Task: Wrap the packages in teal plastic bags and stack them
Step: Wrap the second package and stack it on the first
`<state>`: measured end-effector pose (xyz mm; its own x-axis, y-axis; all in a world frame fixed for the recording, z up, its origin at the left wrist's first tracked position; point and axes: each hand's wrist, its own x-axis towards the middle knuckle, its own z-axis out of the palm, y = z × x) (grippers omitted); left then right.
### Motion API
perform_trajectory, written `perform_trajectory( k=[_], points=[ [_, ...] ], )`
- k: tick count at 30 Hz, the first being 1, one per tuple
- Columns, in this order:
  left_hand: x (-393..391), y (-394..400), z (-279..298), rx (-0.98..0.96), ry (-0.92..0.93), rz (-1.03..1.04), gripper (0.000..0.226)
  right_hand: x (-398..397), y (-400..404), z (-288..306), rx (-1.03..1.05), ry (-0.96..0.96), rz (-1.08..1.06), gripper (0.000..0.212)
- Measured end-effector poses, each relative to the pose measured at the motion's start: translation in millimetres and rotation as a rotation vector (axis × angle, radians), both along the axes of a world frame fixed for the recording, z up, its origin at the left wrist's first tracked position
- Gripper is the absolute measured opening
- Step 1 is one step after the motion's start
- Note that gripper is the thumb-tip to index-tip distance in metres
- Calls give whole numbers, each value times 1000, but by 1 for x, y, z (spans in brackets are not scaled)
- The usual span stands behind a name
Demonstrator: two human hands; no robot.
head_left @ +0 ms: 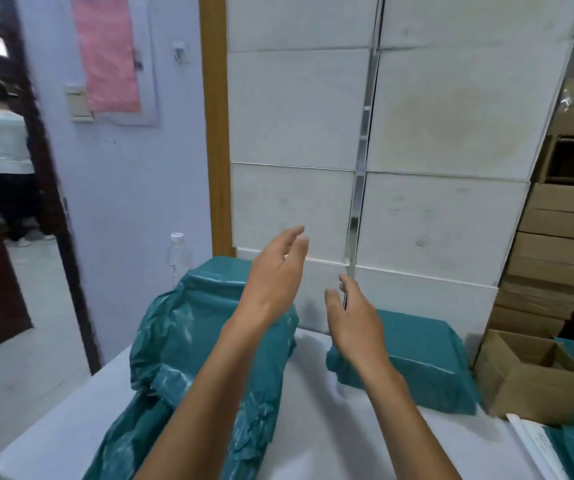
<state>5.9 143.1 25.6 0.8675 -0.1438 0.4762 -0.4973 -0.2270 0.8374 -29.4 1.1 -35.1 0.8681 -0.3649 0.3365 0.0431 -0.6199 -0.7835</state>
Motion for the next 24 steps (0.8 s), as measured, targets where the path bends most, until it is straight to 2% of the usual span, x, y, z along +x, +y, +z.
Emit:
perform_trajectory(
  k=[4,8,10,13,17,24],
  points=[
    [14,71,-13,129,-39,308,49,15,43,1,78,83,100,54],
    [26,130,-38,217,114,490,54,26,74,-6,125,153,138,54],
    [28,145,-48,245,226,459,52,32,83,-11,156,165,135,55],
    [27,149,-53,209,333,304,43,38,92,-14,204,167,123,55],
    [30,147,-52,116,328,271,39,38,94,-14,276,147,96,55],
    [21,135,-49,67,327,228,39,29,77,-11,306,84,40,58]
  ],
)
